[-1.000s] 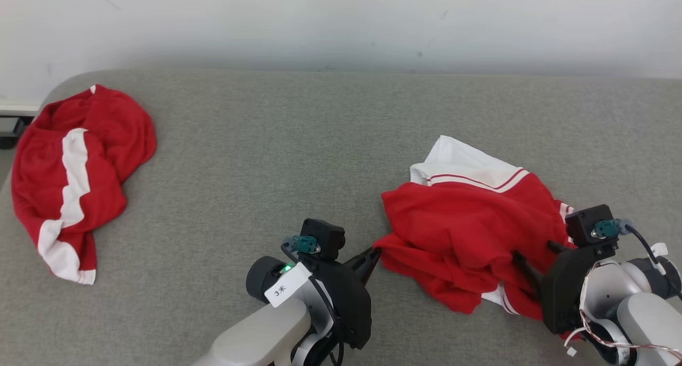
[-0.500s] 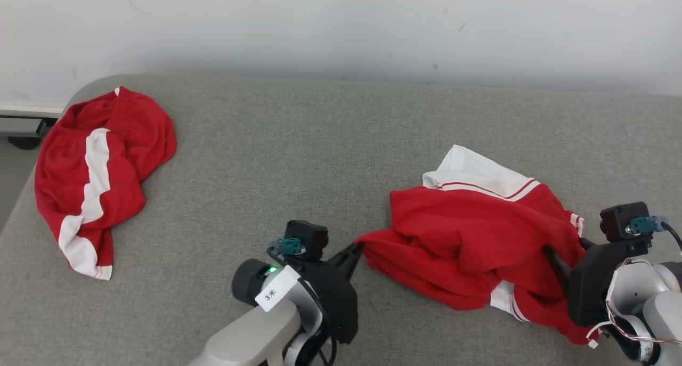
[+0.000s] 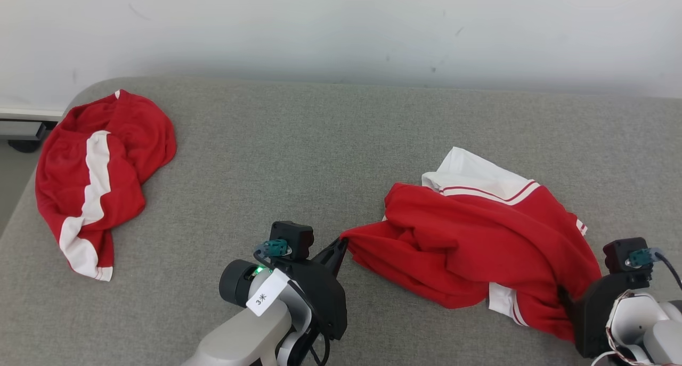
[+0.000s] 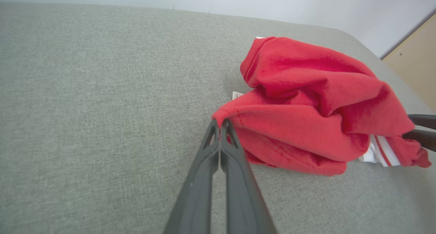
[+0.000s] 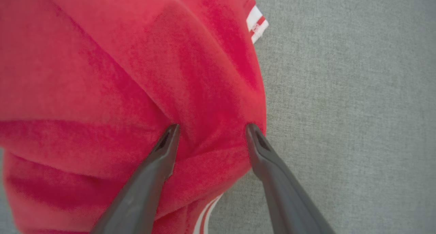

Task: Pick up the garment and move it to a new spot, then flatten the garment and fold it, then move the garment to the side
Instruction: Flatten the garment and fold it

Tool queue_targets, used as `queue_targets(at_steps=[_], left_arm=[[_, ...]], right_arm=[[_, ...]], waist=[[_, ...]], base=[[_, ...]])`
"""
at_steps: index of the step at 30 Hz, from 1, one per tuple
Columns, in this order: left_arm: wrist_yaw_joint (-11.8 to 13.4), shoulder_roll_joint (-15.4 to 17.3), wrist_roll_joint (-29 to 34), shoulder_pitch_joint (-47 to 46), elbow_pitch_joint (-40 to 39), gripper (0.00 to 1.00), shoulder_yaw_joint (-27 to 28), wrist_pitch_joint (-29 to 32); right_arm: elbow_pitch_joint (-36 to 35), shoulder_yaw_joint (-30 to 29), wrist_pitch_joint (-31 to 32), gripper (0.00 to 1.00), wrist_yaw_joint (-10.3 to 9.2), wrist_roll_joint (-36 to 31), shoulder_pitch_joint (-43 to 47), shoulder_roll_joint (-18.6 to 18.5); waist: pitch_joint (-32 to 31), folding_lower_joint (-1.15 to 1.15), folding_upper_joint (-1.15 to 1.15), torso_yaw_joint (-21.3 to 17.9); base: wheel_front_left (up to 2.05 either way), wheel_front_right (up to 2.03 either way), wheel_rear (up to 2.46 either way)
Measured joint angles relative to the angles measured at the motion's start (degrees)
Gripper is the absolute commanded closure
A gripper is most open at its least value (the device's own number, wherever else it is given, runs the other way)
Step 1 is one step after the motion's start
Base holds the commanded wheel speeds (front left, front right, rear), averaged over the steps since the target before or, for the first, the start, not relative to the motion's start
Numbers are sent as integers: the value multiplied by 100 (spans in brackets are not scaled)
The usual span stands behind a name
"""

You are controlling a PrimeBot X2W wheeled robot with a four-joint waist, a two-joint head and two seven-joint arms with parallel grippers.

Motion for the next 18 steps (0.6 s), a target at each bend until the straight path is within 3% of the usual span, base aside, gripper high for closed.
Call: queue_targets(at_steps=[1,2,3,10,18], left_arm=[[8,2,0,0,0,100,-3,-4],[13,3,-1,0,2,100,-5,-5],[13,2,-1,1,1,100,-12,-5],[12,55,-22,-2,374,100,202,-183],[52,583,-183,-43,610,100,536,-303]], right_arm=[[60,36,22,0,1,-3,-3,13],[86,69,16,47,2,-12,-4,27],[96,73,-9,100,2,-18,-7,55],[200,52,-252,100,113,-98,-402,76],[283,-160,-606,100,154,-144,-502,-123]], waist=[[1,0,0,8],[2,0,0,17],[0,0,0,27],[-68,0,0,71],[-166,0,0,77]], base=[[0,0,0],[0,0,0],[0,0,0],[0,0,0],[0,0,0]])
